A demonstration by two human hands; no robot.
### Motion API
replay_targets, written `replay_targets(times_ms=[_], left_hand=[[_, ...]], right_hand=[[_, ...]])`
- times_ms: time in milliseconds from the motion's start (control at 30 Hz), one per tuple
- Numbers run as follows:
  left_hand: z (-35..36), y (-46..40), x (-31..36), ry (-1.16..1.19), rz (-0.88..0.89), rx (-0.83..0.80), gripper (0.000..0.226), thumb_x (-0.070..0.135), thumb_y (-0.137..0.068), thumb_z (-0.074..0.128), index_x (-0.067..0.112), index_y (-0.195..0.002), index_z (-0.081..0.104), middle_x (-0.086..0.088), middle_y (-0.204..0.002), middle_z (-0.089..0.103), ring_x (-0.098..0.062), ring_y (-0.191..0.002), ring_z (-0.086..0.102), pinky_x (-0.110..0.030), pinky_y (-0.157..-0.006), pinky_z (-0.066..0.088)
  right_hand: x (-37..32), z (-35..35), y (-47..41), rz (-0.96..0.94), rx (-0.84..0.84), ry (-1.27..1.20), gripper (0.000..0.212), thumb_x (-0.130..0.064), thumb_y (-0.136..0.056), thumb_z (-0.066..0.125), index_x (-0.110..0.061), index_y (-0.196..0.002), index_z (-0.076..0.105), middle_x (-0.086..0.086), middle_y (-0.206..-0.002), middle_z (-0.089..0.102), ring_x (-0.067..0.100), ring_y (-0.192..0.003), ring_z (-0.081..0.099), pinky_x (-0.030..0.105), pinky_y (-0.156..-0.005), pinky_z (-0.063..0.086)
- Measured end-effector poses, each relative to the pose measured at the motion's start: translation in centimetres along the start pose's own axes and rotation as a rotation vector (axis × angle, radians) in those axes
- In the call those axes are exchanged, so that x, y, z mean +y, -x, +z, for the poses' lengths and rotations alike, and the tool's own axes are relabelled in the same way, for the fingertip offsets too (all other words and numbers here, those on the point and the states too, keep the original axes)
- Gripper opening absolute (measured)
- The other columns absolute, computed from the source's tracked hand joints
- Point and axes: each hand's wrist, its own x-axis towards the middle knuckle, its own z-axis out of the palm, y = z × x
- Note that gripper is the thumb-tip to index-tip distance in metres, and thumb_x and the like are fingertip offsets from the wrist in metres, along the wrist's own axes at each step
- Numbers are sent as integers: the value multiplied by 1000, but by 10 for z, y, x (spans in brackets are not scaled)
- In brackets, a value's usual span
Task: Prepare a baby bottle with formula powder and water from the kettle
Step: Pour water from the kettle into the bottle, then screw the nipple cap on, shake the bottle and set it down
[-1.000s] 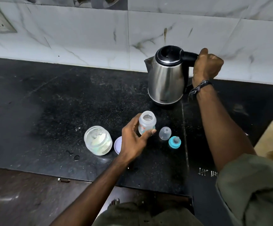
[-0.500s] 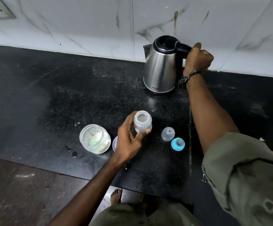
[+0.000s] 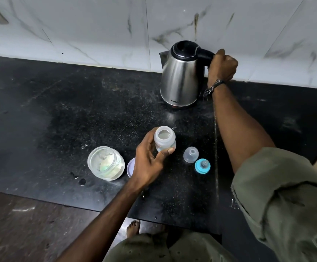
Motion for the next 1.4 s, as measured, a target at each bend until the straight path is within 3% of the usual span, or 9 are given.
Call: replay_targets(times_ms=[167, 300, 500, 633, 733, 833, 1033, 1167, 1400], left_hand=[[1, 7, 13, 4, 13, -19, 52, 1, -81, 78, 19, -127, 61, 17, -116, 74, -4, -112, 68, -20, -97, 51], [-4, 16, 17, 3, 21, -51, 53, 2, -79, 79, 21, -126, 62, 17, -116, 74, -4, -113, 68, -20, -98, 51], [-15, 29, 15, 13, 44, -54, 60, 10, -76, 84, 2, -132, 63, -4, -125, 73, -18, -120, 68, -26, -103, 53], [-22, 38, 16, 3, 49, -78, 61, 13, -75, 85, 3, -131, 65, -5, -125, 74, -20, -120, 69, -26, -102, 53], [-26, 44, 18, -6, 44, -101, 59, 14, -75, 86, 6, -130, 66, -2, -124, 75, -18, -119, 69, -27, -103, 54], [-28, 50, 16, -9, 34, -117, 57, 4, -77, 88, 6, -129, 66, -1, -122, 75, -12, -116, 69, -18, -97, 53], [-34, 57, 14, -43, 60, -150, 55, -6, -77, 86, -1, -128, 66, 5, -117, 73, 9, -105, 66, -10, -93, 49], [-38, 61, 14, -21, 59, -163, 55, -6, -78, 86, 1, -129, 66, 2, -119, 74, -1, -110, 68, -12, -94, 50], [-41, 65, 15, 6, 44, -173, 54, -11, -77, 84, 8, -125, 66, 7, -116, 73, 7, -105, 68, -11, -92, 50]], right_hand=[[1, -13, 6, -18, -44, 38, 39, -33, -86, 55, -13, -54, 54, -1, -61, 62, 25, -71, 64, 31, -65, 47], [8, -38, 19, -94, 38, 3, 25, -27, -90, 55, -9, -82, 69, -1, -84, 68, 18, -81, 61, 25, -67, 38], [34, -100, 60, -207, 28, -30, 16, -14, -83, 63, -15, -67, 65, -5, -65, 63, 9, -63, 57, 28, -66, 52], [55, -143, 95, -218, -49, 70, 10, -7, -86, 66, -12, -85, 76, -4, -79, 71, 7, -72, 66, 25, -79, 58], [71, -172, 126, -259, -133, 135, 12, -4, -87, 68, -15, -88, 73, -1, -85, 73, -4, -70, 63, 18, -73, 57], [95, -190, 149, -269, -211, 189, 3, -16, -87, 72, -16, -90, 71, -8, -84, 72, 0, -75, 68, 28, -75, 61], [143, -203, 174, -266, -310, 398, 51, -40, -75, 84, -12, -114, 66, 2, -107, 71, 13, -96, 67, 36, -88, 57], [165, -205, 180, -264, -379, 587, 72, -40, -70, 87, -10, -128, 58, 7, -118, 66, 26, -111, 62, 47, -95, 52], [180, -204, 194, -285, -370, 730, 56, -27, -73, 85, -13, -121, 59, 9, -120, 64, 33, -113, 59, 45, -93, 51]])
